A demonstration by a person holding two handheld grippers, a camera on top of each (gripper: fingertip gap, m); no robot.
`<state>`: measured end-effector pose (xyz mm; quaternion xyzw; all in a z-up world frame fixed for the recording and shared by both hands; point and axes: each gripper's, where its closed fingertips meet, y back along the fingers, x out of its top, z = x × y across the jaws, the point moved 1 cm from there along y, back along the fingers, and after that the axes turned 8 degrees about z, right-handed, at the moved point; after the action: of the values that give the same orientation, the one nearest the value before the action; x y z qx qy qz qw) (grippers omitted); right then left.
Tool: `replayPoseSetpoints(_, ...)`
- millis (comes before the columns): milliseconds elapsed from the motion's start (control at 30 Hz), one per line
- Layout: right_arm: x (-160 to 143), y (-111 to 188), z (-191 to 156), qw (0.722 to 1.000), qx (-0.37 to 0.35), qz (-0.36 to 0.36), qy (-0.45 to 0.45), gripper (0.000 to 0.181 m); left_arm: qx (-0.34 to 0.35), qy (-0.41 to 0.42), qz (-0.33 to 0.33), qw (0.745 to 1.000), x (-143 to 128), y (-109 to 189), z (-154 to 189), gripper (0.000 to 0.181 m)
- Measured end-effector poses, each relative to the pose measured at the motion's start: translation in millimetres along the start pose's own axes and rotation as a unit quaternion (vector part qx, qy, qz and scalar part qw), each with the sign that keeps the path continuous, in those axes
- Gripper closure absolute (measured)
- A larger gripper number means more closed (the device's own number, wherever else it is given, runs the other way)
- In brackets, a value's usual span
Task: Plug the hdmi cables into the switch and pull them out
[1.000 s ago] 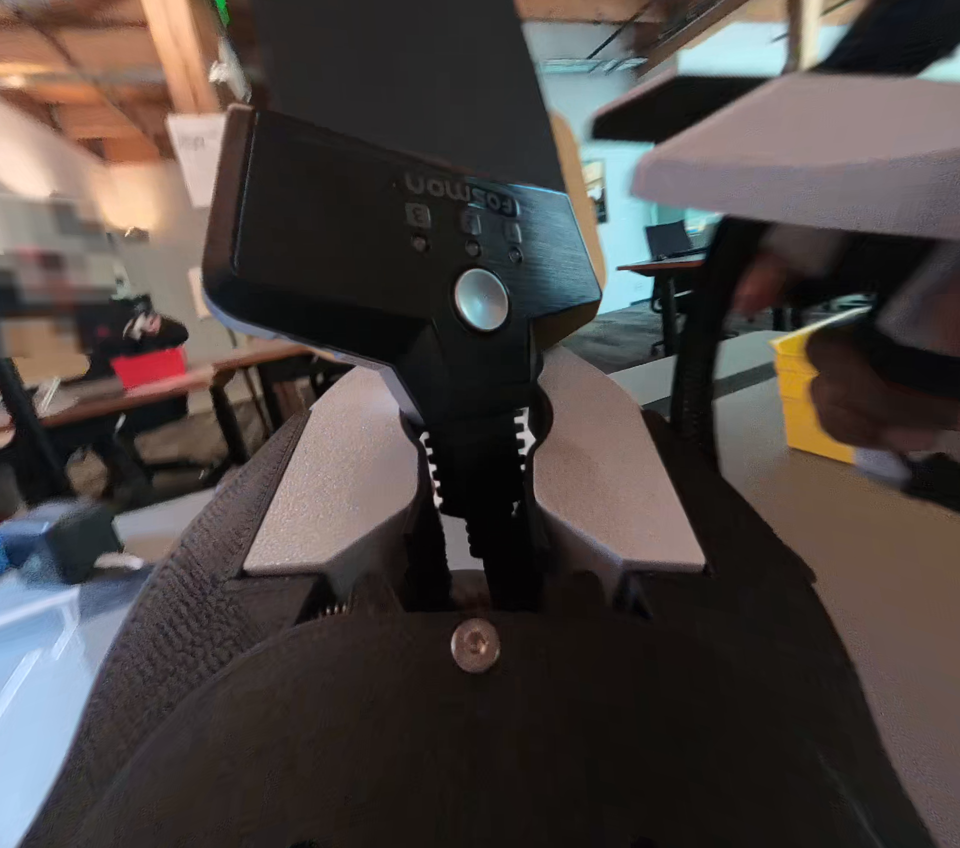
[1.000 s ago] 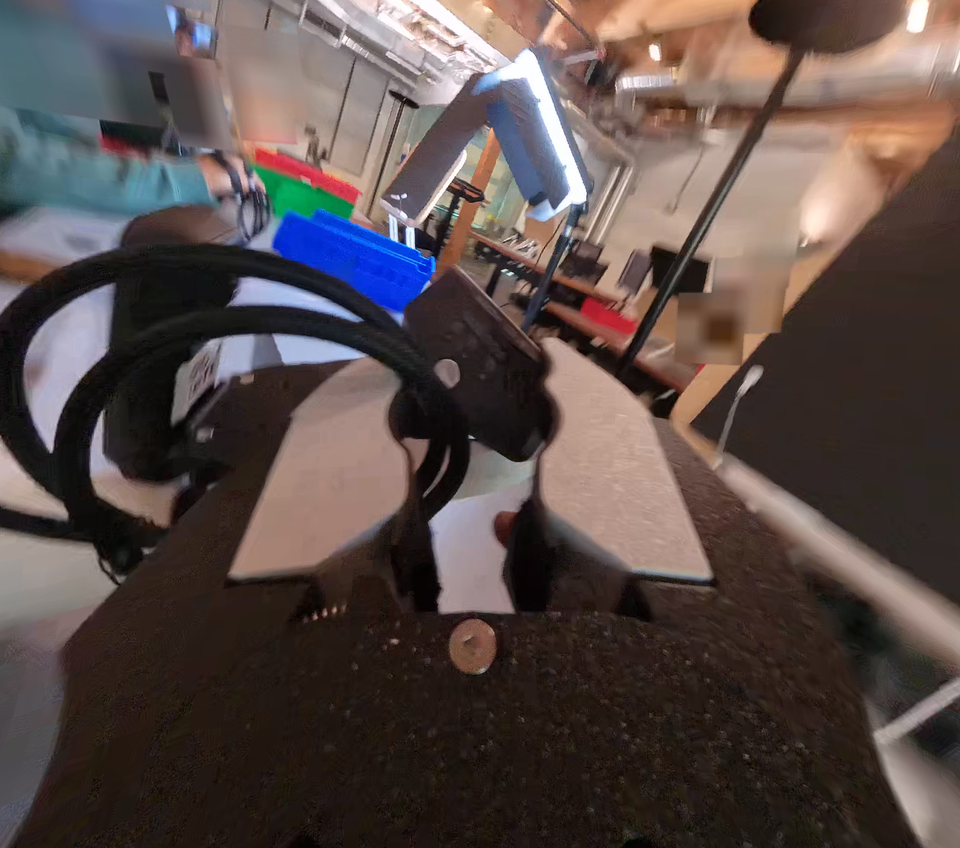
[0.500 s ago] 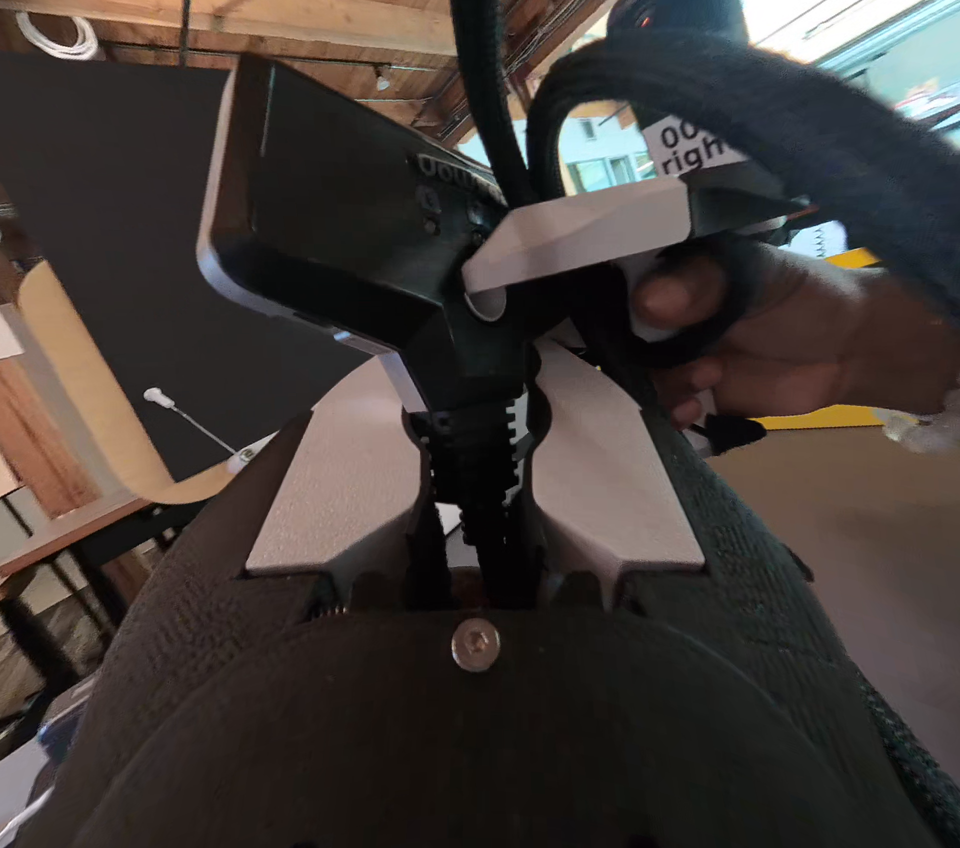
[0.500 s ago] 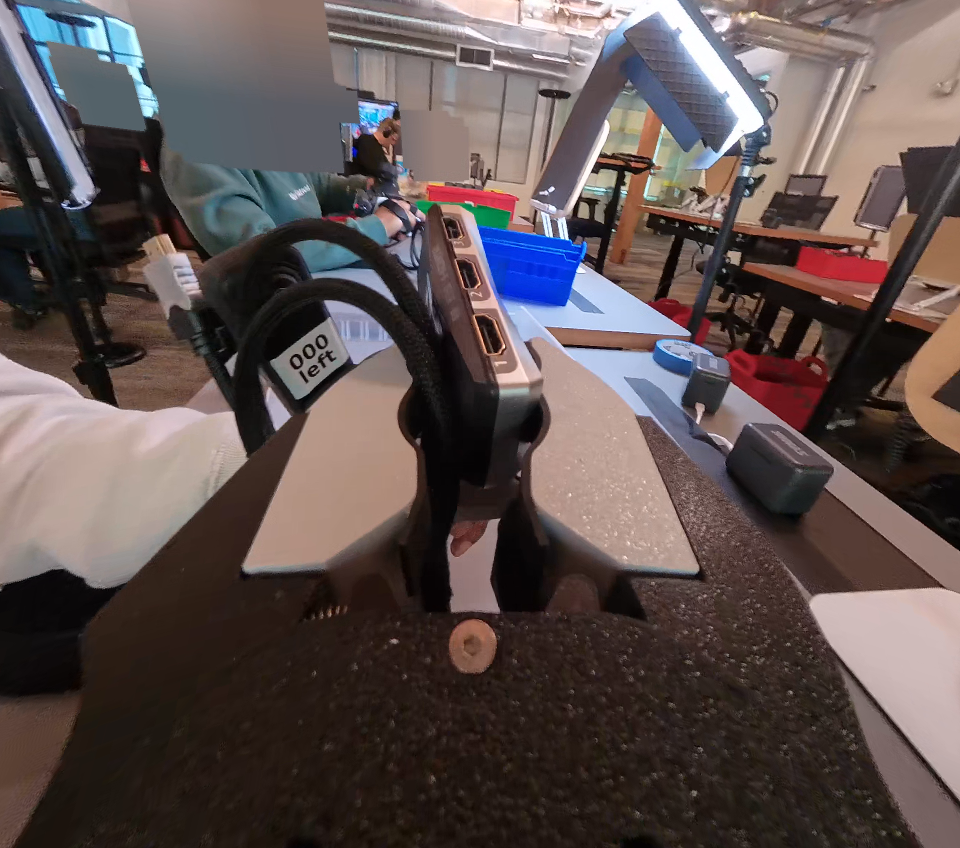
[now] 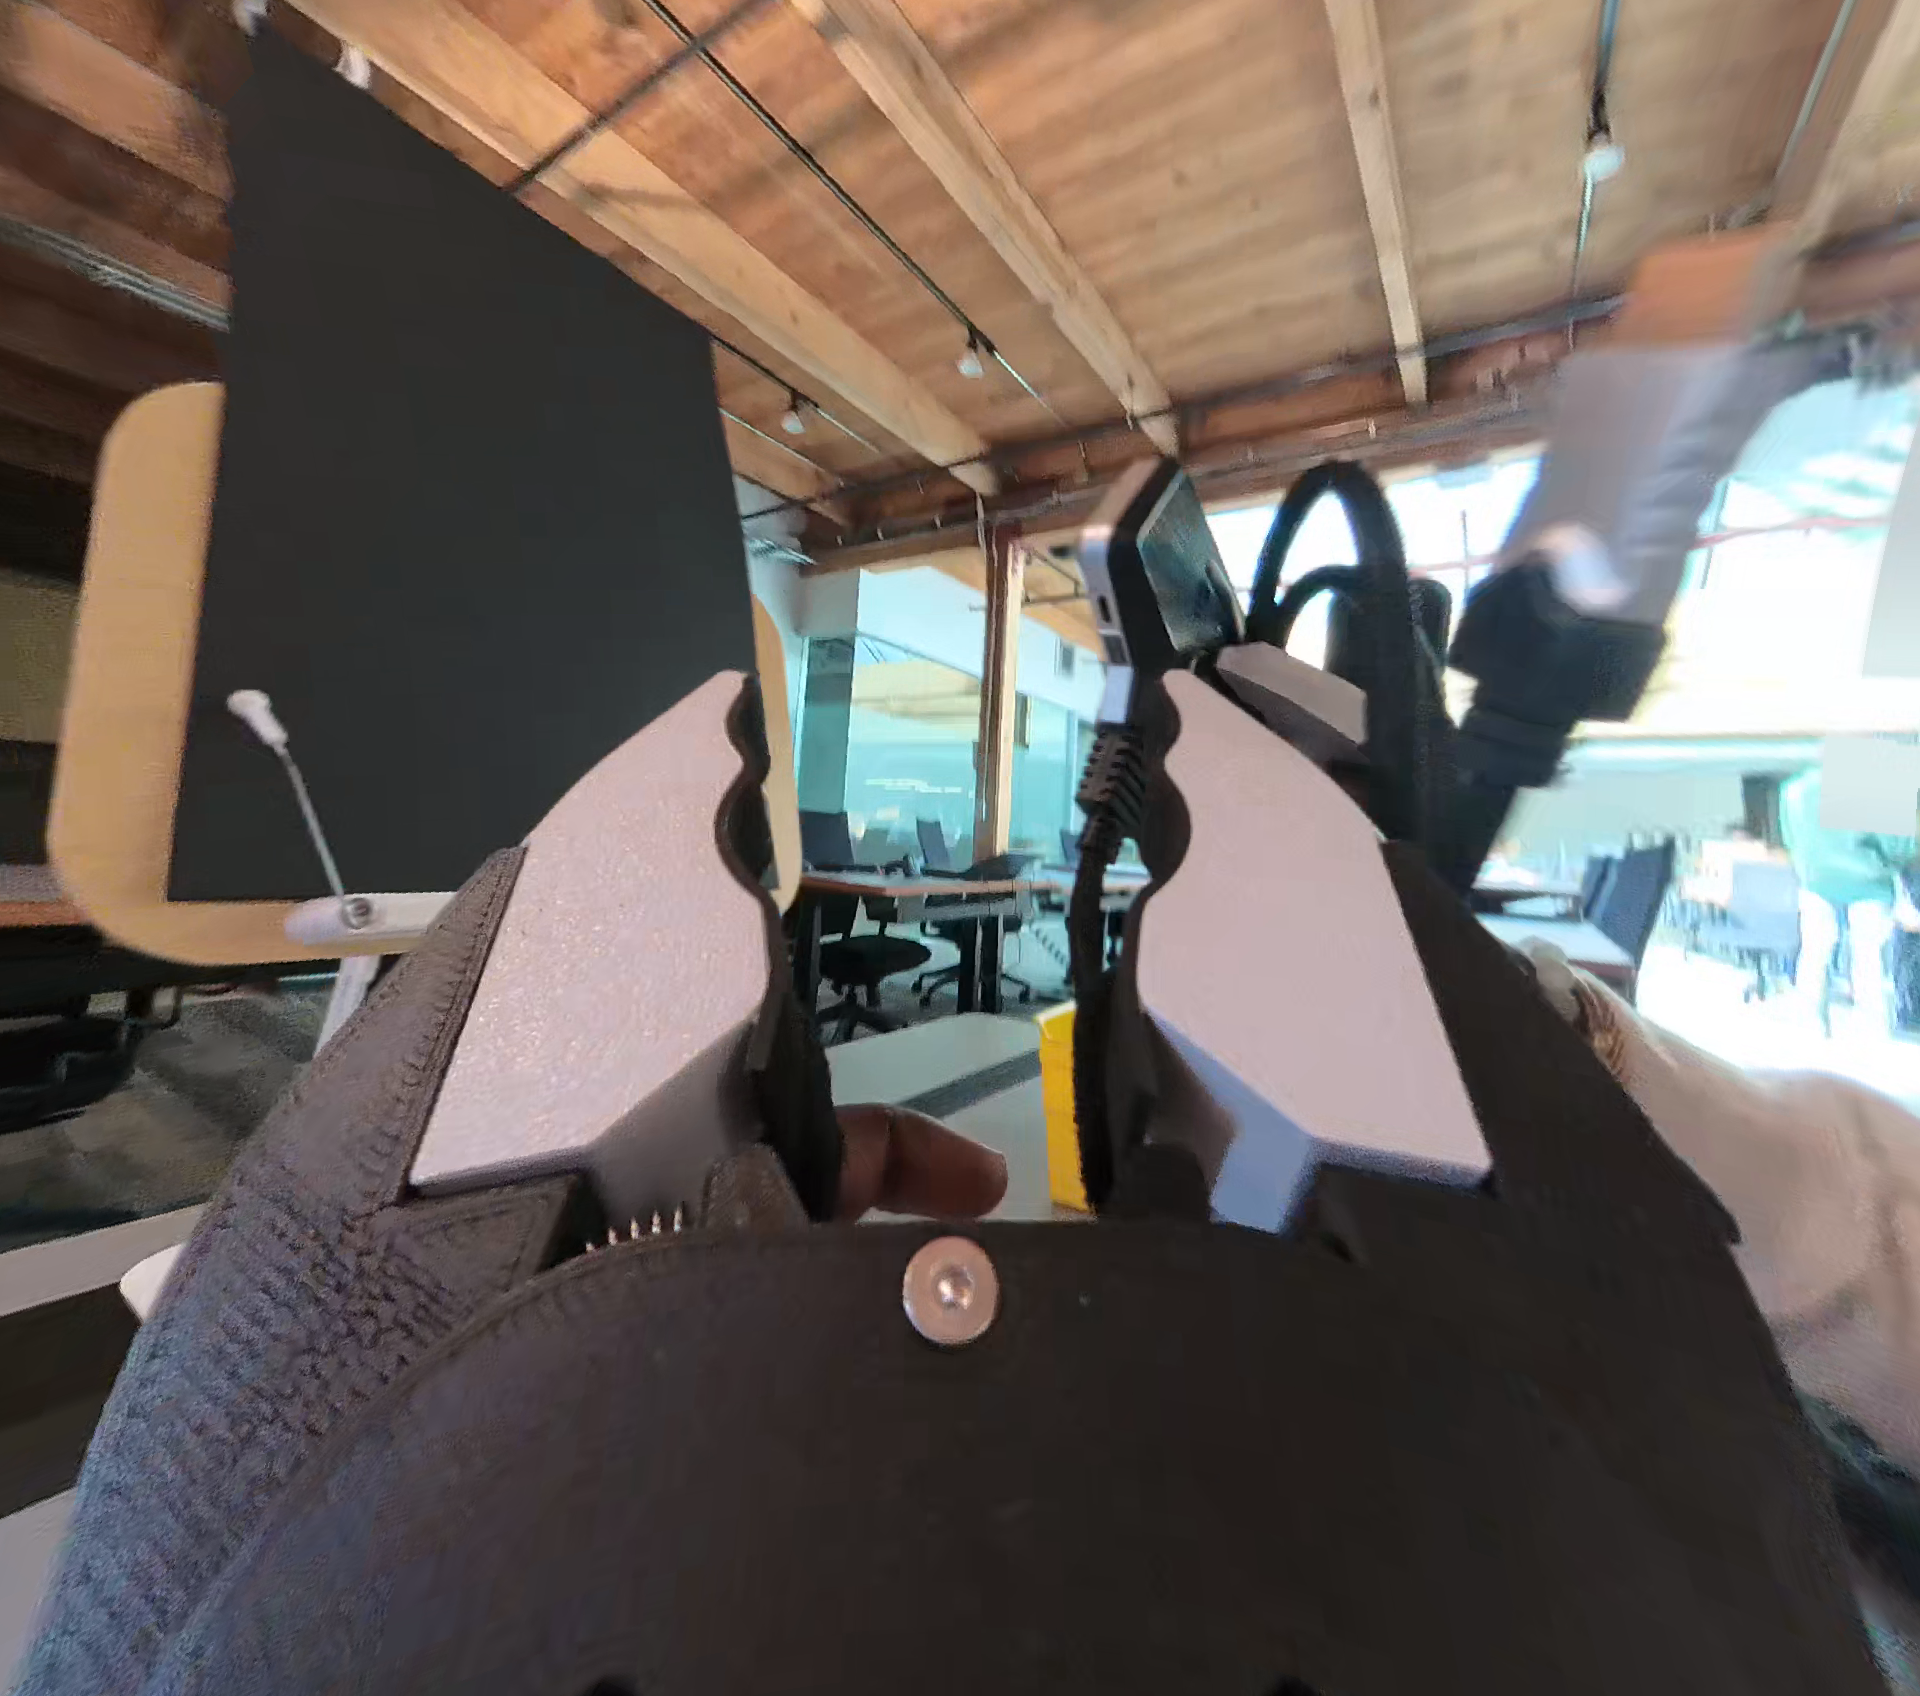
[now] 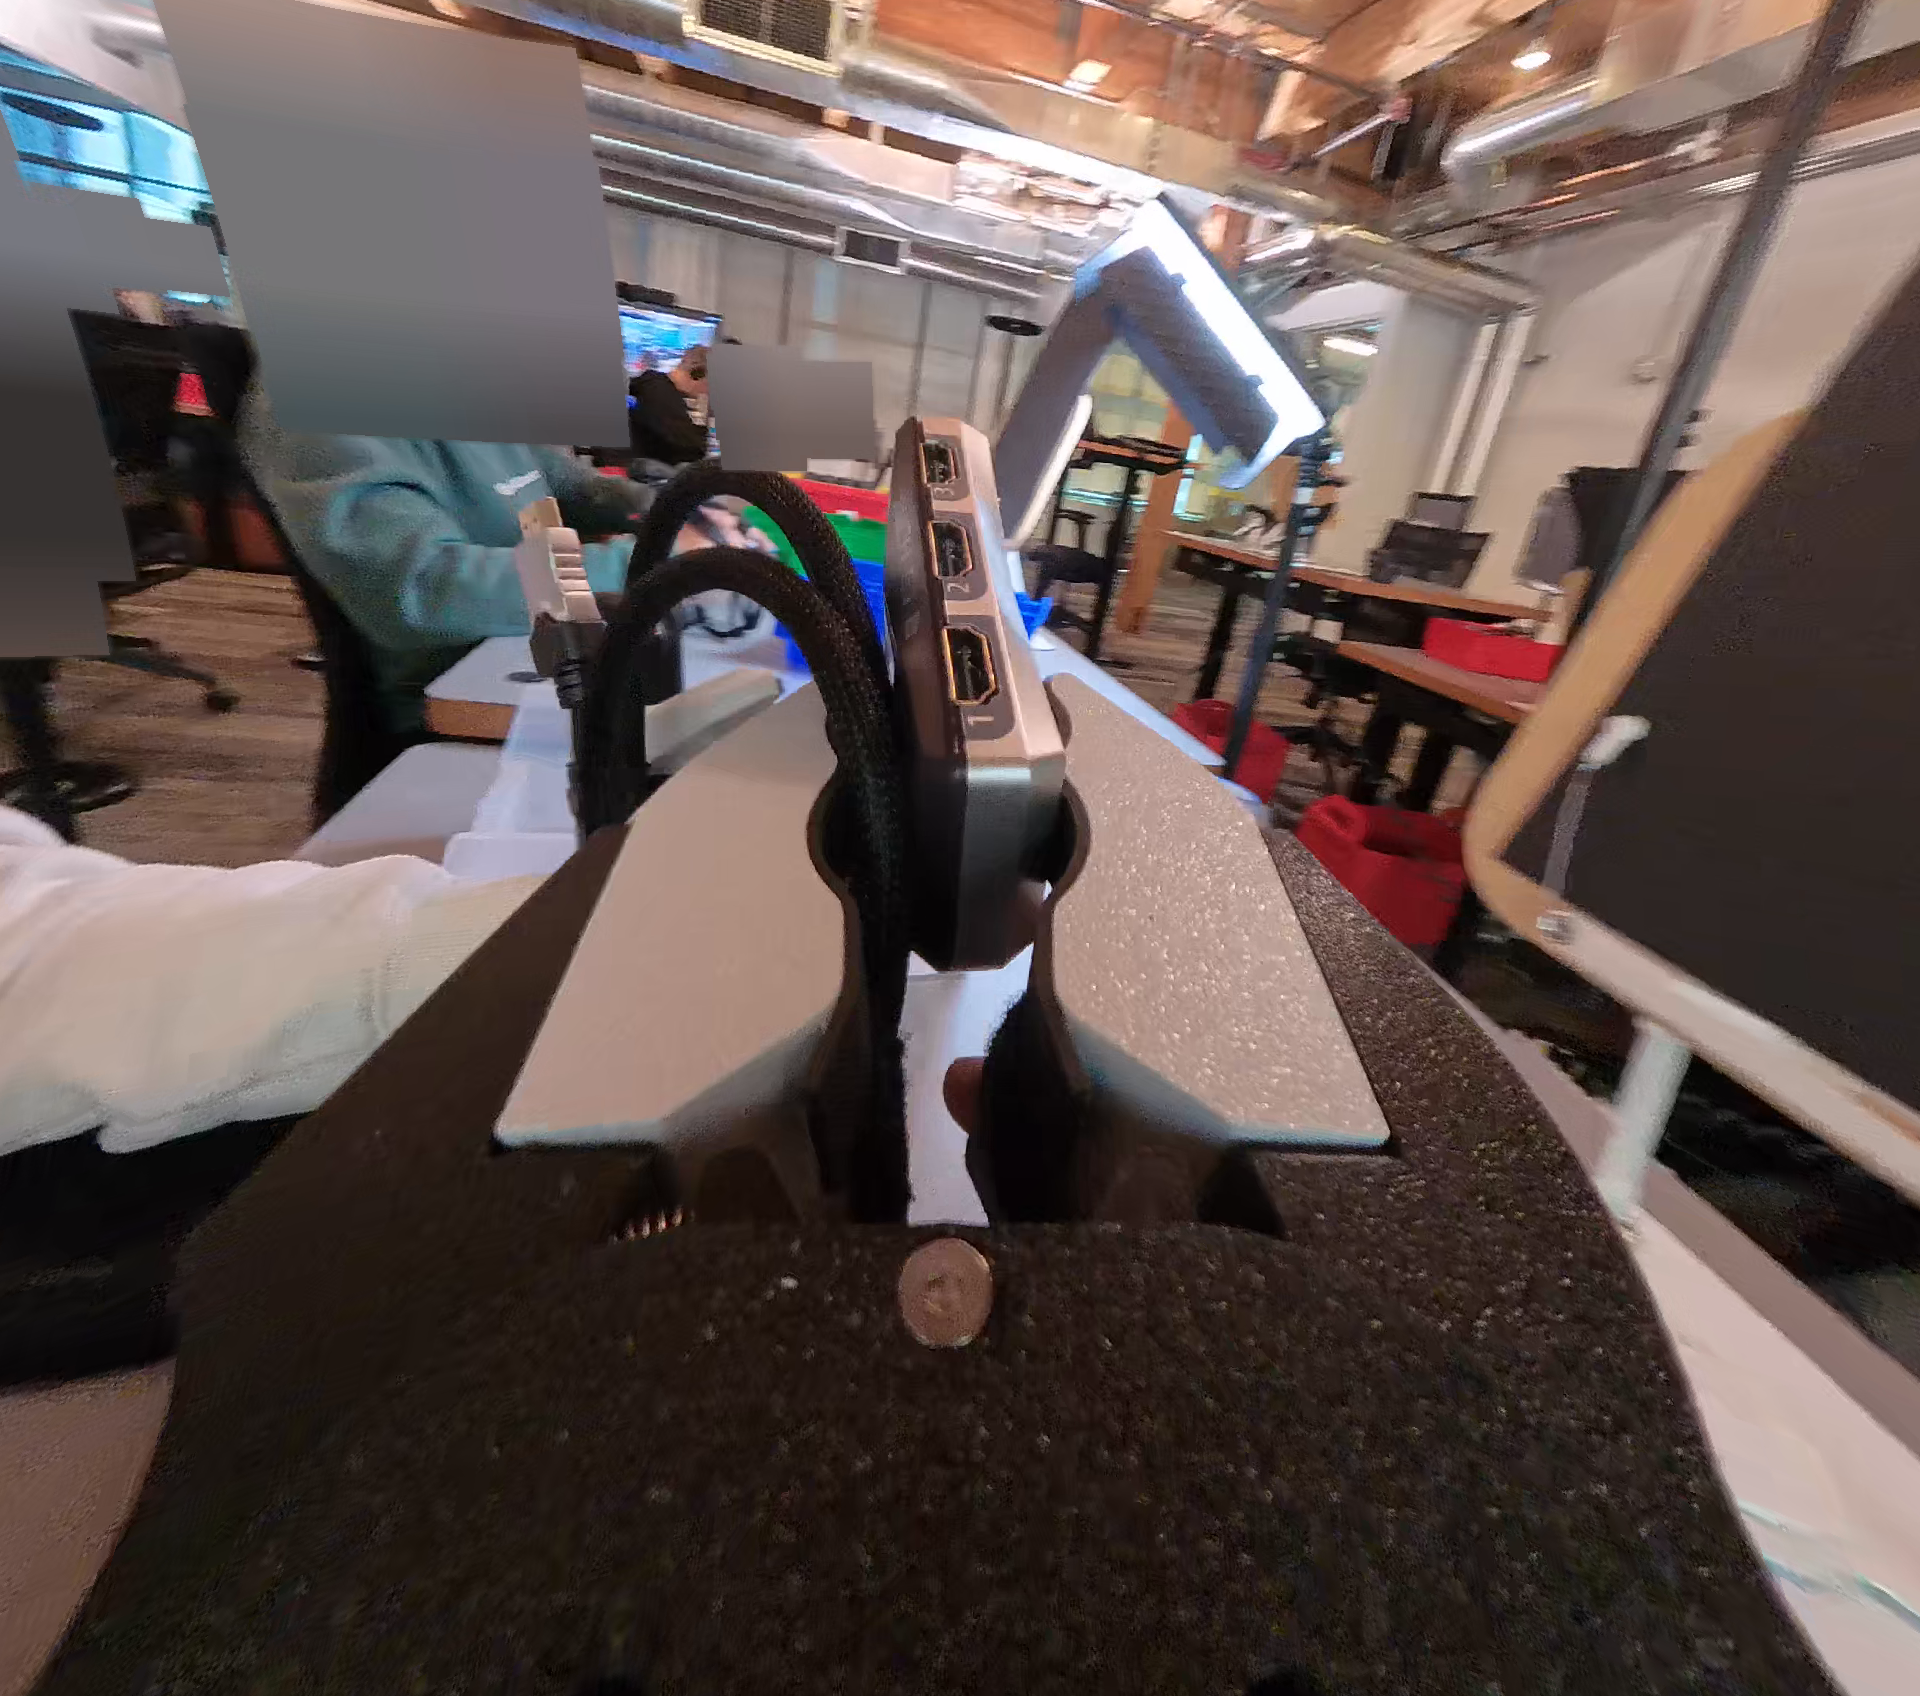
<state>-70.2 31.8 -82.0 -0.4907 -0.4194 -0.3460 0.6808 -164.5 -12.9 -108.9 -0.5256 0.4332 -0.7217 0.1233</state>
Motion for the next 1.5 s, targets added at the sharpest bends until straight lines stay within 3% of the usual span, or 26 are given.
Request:
replayPoseSetpoints(133,41,39,36,0.993,-0.096,-0.034,0.053,0.15,0.083,-0.029,-0.003,0.996,0,7,-27,0.116)
replayPoseSetpoints(233,72,95,73,0.957,-0.243,-0.113,0.115,0.15,0.1,-0.068,-0.051,0.991,-16,8,-32,0.123)
replayPoseSetpoints(367,112,207,112,0.833,-0.462,-0.217,0.212,0.15,0.101,-0.105,-0.104,0.984,-37,8,-29,0.128)
replayPoseSetpoints(467,117,285,126,0.745,-0.573,-0.274,0.203,0.15,0.081,-0.131,-0.138,0.979,-51,8,-23,0.129)
replayPoseSetpoints(567,95,329,136,0.716,-0.613,-0.304,0.139,0.15,0.071,-0.145,-0.159,0.974,-60,8,-20,0.129)
replayPoseSetpoints(767,20,333,148,0.759,-0.562,-0.326,-0.037,0.15,0.065,-0.162,-0.181,0.968,-66,10,-19,0.131)
replayPoseSetpoints(833,-4,337,147,0.76,-0.547,-0.337,-0.098,0.15,0.062,-0.164,-0.185,0.967,-67,9,-18,0.131)
replayPoseSetpoints(900,-25,353,144,0.742,-0.551,-0.349,-0.156,0.149,0.058,-0.165,-0.188,0.966,-69,9,-17,0.132)
replayPoseSetpoints(1033,-56,399,124,0.661,-0.565,-0.427,-0.25,0.124,0.053,-0.174,-0.199,0.963,-73,10,-16,0.132)
replayPoseSetpoints(1167,-22,392,134,0.691,-0.59,-0.356,-0.218,0.102,0.047,-0.186,-0.208,0.959,-76,10,-14,0.132)
replayPoseSetpoints(1300,60,353,143,0.76,-0.595,-0.257,-0.055,0.075,0.024,-0.189,-0.198,0.961,-69,2,0,0.128)
replayPoseSetpoints(1333,89,332,141,0.787,-0.581,-0.207,0.002,0.064,0.003,-0.184,-0.183,0.966,-61,-5,13,0.124)
replayPoseSetpoints(1400,158,282,118,0.841,-0.523,-0.067,0.121,0.062,-0.037,-0.182,-0.152,0.971,-41,-19,42,0.122)
replayPoseSetpoints(1433,193,261,97,0.851,-0.497,0.02,0.167,0.066,-0.043,-0.189,-0.148,0.97,-34,-24,52,0.122)
replayPoseSetpoints(1500,249,235,46,0.848,-0.434,0.199,0.229,0.091,-0.015,-0.163,-0.187,0.969,-35,-30,57,0.125)
